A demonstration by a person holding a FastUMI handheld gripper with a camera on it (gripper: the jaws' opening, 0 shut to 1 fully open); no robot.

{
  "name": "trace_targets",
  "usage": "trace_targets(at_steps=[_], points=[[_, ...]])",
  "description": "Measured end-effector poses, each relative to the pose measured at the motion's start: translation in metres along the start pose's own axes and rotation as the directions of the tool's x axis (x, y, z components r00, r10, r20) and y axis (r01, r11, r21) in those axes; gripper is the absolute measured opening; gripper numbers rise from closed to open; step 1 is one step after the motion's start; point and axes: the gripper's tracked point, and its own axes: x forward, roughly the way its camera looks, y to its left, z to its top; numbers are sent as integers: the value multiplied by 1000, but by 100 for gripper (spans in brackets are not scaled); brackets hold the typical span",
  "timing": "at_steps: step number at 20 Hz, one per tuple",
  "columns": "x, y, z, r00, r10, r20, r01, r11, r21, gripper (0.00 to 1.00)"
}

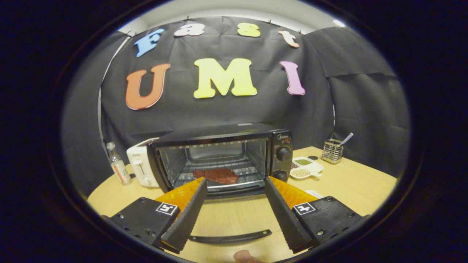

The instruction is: Open the toaster oven, put the food inside, and close the toaster oven door.

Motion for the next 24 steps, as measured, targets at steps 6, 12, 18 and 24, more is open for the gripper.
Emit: trace_targets(at_steps=[6, 12, 18, 24], points=[[-45, 4, -52, 993, 62, -103, -69, 995, -70, 100], [-44, 8, -106, 951, 39, -307, -58, 997, -54, 100], [-32, 6, -141, 905, 52, -422, -71, 997, -28, 100], [-19, 4, -138, 910, 48, -413, -58, 998, -11, 100]])
